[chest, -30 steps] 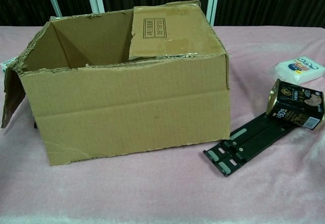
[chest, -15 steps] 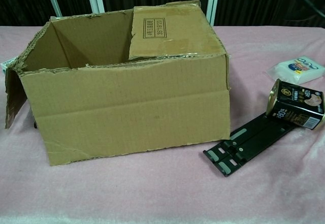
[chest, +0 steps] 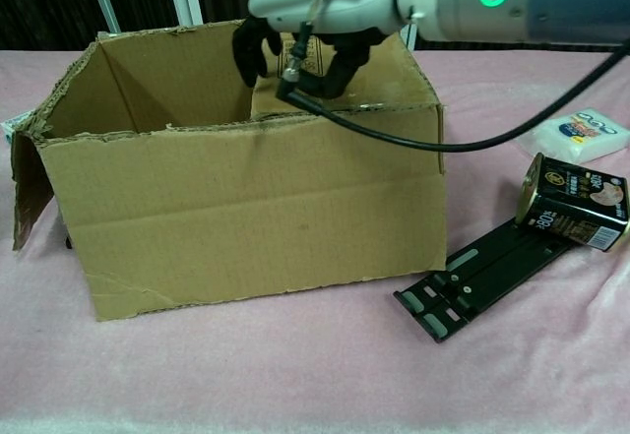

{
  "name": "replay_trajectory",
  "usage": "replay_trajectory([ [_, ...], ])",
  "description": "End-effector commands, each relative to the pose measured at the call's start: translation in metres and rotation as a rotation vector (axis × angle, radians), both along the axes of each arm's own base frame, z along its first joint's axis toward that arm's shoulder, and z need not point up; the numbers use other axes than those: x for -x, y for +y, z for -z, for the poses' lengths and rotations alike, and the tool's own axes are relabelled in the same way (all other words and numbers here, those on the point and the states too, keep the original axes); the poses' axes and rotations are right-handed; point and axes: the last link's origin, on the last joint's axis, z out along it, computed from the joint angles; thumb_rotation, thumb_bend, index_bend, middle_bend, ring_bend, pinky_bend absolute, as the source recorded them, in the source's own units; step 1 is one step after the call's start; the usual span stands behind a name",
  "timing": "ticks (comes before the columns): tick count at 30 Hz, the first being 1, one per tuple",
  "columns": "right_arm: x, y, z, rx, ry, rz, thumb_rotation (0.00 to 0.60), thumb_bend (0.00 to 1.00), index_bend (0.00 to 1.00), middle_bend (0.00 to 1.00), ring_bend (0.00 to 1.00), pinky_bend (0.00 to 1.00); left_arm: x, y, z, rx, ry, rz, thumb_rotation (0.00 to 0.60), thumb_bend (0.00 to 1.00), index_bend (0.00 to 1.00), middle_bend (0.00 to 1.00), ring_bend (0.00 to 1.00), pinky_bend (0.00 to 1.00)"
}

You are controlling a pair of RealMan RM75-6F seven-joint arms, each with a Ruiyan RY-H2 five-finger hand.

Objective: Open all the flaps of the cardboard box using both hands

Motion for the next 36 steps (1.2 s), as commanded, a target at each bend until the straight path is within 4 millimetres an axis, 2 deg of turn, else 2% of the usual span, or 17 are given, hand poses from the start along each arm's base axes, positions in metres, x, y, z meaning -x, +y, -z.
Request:
replay_trajectory([
  [1, -0.017, -0.007, 0.018, -0.016, 0.014, -0.021, 0.6, 0.73, 0.33, 0.31, 0.28, 0.32, 0.0, 0.001, -0.001, -0.001, -0.008, -0.003, 0.6, 0.17, 0.0, 0.0, 0.0, 0.0],
  [7, -0.029, -0.019, 0.029, -0.008, 0.074, -0.064, 0.6, 0.74, 0.36, 0.32, 0.29, 0.32, 0.002, 0.002, -0.001, 0.015, -0.022, -0.01, 0.6, 0.19, 0.0, 0.0, 0.0, 0.0],
  [16, -0.033, -0.028, 0.03, 0.079, 0.197, -0.188, 0.6, 0.75, 0.44, 0.33, 0.28, 0.31, 0.002, 0.003, -0.001, 0.019, -0.014, -0.011, 0.6, 0.21, 0.0, 0.0, 0.0, 0.0],
  [32, -0.033, -0.017, 0.01, 0.235, 0.421, -0.368, 0.6, 0.74, 0.46, 0.32, 0.27, 0.28, -0.001, 0.001, -0.001, 0.022, -0.022, -0.002, 0.6, 0.21, 0.0, 0.0, 0.0, 0.0],
  [36, -0.033, -0.014, 0.005, 0.261, 0.463, -0.385, 0.6, 0.72, 0.45, 0.28, 0.24, 0.27, -0.002, 0.001, -0.002, 0.023, -0.024, -0.002, 0.6, 0.21, 0.0, 0.0, 0.0, 0.0],
])
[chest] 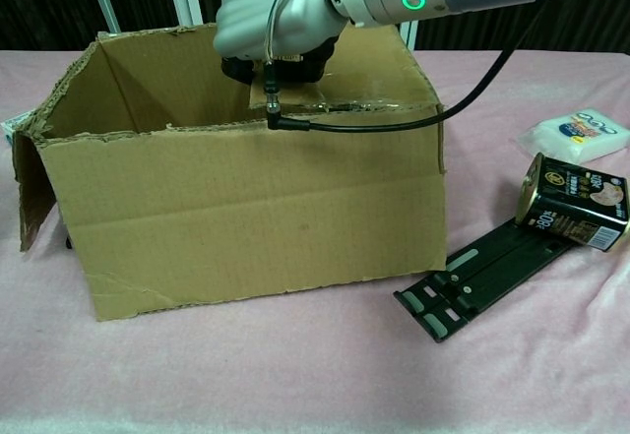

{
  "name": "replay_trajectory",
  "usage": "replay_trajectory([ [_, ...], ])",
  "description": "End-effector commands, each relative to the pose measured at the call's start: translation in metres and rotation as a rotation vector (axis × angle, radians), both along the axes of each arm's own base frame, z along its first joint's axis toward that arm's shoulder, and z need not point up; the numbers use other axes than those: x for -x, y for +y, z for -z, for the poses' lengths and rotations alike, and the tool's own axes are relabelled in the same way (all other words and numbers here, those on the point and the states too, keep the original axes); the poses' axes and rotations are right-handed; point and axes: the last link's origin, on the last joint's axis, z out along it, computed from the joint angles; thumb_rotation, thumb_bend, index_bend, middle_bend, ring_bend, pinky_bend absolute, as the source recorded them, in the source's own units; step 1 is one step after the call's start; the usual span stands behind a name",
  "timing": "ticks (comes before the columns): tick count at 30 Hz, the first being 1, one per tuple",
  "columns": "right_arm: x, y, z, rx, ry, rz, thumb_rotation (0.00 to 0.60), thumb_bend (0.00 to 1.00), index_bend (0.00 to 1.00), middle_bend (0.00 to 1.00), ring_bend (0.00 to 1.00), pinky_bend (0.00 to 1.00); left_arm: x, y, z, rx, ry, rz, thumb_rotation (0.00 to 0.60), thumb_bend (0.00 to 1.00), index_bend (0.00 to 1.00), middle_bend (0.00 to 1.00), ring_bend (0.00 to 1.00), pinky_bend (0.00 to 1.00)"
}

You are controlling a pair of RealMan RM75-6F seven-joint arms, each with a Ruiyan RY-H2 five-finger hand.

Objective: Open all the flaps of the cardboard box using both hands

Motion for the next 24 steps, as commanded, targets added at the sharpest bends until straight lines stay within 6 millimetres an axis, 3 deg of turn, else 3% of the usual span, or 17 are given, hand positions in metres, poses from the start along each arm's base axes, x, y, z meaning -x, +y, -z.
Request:
replay_trajectory([
  [1, 0.0, 0.003, -0.007, 0.033, 0.038, -0.021, 0.6, 0.71, 0.45, 0.27, 0.23, 0.26, 0.0, 0.0, 0.0, -0.001, -0.001, 0.0, 0.6, 0.21, 0.0, 0.0, 0.0, 0.0],
  [12, -0.001, 0.009, -0.021, 0.124, 0.076, -0.021, 0.6, 0.7, 0.43, 0.23, 0.21, 0.26, 0.0, 0.0, -0.001, 0.003, -0.014, -0.006, 0.6, 0.21, 0.0, 0.0, 0.0, 0.0],
  [19, -0.009, 0.011, -0.042, 0.174, 0.079, -0.053, 0.6, 0.69, 0.39, 0.23, 0.21, 0.26, -0.002, 0.001, -0.001, 0.008, -0.019, -0.01, 0.6, 0.21, 0.0, 0.0, 0.0, 0.0],
  [24, -0.01, 0.01, -0.053, 0.2, 0.1, -0.063, 0.6, 0.59, 0.36, 0.22, 0.2, 0.26, 0.0, -0.001, 0.0, 0.009, -0.016, -0.013, 0.6, 0.21, 0.0, 0.0, 0.0, 0.0],
])
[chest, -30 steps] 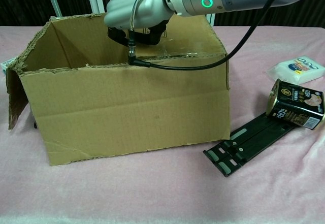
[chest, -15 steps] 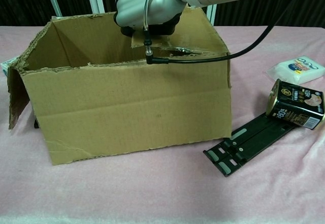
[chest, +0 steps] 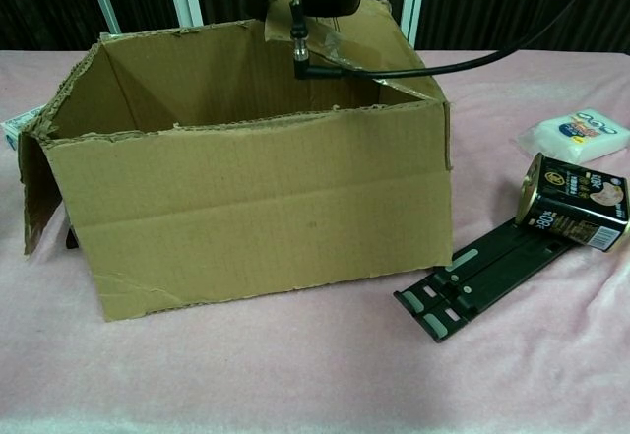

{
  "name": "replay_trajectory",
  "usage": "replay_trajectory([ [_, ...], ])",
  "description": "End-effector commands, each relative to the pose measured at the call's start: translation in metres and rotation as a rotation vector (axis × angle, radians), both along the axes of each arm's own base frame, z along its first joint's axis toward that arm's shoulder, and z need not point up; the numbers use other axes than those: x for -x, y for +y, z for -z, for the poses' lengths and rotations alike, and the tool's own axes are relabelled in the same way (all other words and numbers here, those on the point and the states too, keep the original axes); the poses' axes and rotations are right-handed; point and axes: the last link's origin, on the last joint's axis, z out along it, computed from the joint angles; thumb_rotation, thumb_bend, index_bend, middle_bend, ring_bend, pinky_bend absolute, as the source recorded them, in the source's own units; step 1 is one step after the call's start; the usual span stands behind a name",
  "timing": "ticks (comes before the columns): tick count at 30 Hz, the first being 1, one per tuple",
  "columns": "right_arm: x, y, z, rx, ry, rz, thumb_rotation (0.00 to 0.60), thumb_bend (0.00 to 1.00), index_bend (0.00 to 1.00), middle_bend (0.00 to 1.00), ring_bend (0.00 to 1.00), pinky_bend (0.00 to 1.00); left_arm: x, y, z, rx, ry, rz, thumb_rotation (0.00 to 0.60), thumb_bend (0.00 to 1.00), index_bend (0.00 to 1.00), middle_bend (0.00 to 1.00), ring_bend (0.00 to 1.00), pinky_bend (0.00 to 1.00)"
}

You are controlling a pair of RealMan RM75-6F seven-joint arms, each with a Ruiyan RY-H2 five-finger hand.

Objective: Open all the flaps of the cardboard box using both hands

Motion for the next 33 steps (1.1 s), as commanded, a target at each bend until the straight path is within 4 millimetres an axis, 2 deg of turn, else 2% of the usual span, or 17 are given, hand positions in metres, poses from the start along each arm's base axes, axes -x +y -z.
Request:
replay_trajectory([
  [1, 0.001, 0.0, -0.006, 0.016, 0.018, -0.005, 0.6, 0.55, 0.35, 0.22, 0.2, 0.26, 0.001, -0.001, 0.0, -0.001, 0.0, 0.0, 0.6, 0.21, 0.0, 0.0, 0.0, 0.0],
  [4, 0.004, -0.002, -0.011, 0.036, 0.039, -0.008, 0.6, 0.49, 0.34, 0.21, 0.2, 0.26, 0.001, 0.0, 0.0, -0.003, 0.003, 0.001, 0.6, 0.21, 0.0, 0.0, 0.0, 0.0],
  [21, 0.014, -0.006, -0.03, 0.121, 0.113, -0.005, 0.6, 0.47, 0.29, 0.17, 0.17, 0.26, 0.001, -0.002, 0.0, 0.005, -0.001, -0.006, 0.6, 0.21, 0.0, 0.0, 0.0, 0.0],
  [28, 0.013, -0.001, -0.038, 0.125, 0.121, -0.012, 0.6, 0.29, 0.24, 0.16, 0.16, 0.25, 0.001, -0.001, 0.0, 0.007, 0.0, -0.008, 0.6, 0.21, 0.0, 0.0, 0.0, 0.0],
  [33, 0.013, 0.002, -0.042, 0.114, 0.115, -0.015, 0.6, 0.23, 0.22, 0.15, 0.16, 0.25, 0.002, -0.001, 0.0, 0.008, 0.0, -0.01, 0.6, 0.21, 0.0, 0.0, 0.0, 0.0],
])
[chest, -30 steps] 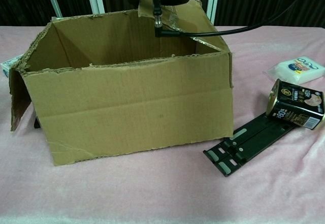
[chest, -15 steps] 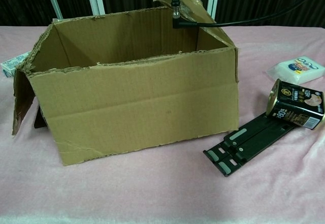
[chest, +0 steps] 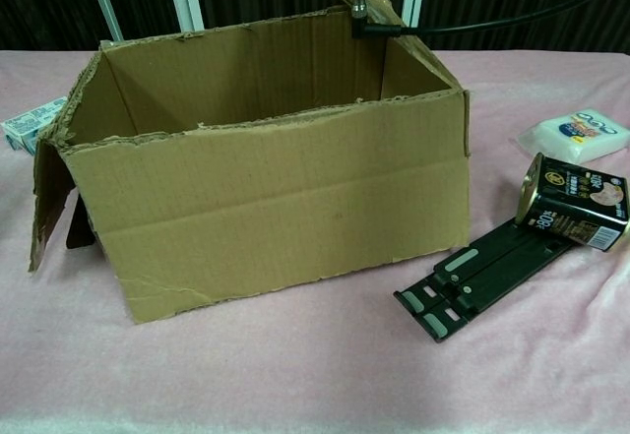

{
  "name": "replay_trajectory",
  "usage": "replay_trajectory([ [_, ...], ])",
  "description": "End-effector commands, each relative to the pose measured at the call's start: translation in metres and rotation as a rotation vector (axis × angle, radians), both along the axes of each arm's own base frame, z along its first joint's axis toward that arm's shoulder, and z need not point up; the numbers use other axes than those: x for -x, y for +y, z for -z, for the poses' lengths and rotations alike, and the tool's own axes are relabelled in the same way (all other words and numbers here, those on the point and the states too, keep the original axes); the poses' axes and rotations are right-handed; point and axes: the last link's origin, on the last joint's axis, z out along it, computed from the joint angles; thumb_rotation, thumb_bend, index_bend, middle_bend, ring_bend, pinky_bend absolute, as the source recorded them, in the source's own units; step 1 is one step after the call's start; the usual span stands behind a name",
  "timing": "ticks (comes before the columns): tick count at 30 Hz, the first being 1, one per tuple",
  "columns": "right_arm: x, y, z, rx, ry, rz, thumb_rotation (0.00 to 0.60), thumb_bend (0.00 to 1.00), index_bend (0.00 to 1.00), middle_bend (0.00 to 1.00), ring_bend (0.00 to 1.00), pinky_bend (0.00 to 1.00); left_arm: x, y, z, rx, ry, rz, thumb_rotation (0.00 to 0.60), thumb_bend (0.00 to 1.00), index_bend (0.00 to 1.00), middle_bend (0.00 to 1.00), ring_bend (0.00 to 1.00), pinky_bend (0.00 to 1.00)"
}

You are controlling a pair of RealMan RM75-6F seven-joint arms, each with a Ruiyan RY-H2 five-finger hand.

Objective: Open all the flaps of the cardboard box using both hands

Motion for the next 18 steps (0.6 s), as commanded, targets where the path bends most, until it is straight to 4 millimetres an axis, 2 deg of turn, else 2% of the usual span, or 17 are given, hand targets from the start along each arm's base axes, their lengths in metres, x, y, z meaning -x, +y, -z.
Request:
replay_trajectory([
  [1, 0.002, 0.002, -0.002, -0.006, 0.002, 0.001, 0.6, 0.23, 0.22, 0.15, 0.16, 0.25, 0.0, 0.0, 0.0, 0.0, 0.001, 0.0, 0.6, 0.21, 0.0, 0.0, 0.0, 0.0],
  [9, 0.005, 0.003, -0.011, 0.011, 0.037, -0.015, 0.6, 0.22, 0.21, 0.14, 0.15, 0.25, 0.0, 0.0, -0.001, -0.002, -0.001, -0.001, 0.6, 0.21, 0.0, 0.0, 0.0, 0.0],
  [18, 0.01, 0.003, -0.03, 0.058, 0.064, -0.007, 0.6, 0.22, 0.17, 0.14, 0.14, 0.25, 0.0, 0.0, -0.001, -0.001, -0.001, -0.001, 0.6, 0.21, 0.0, 0.0, 0.0, 0.0],
])
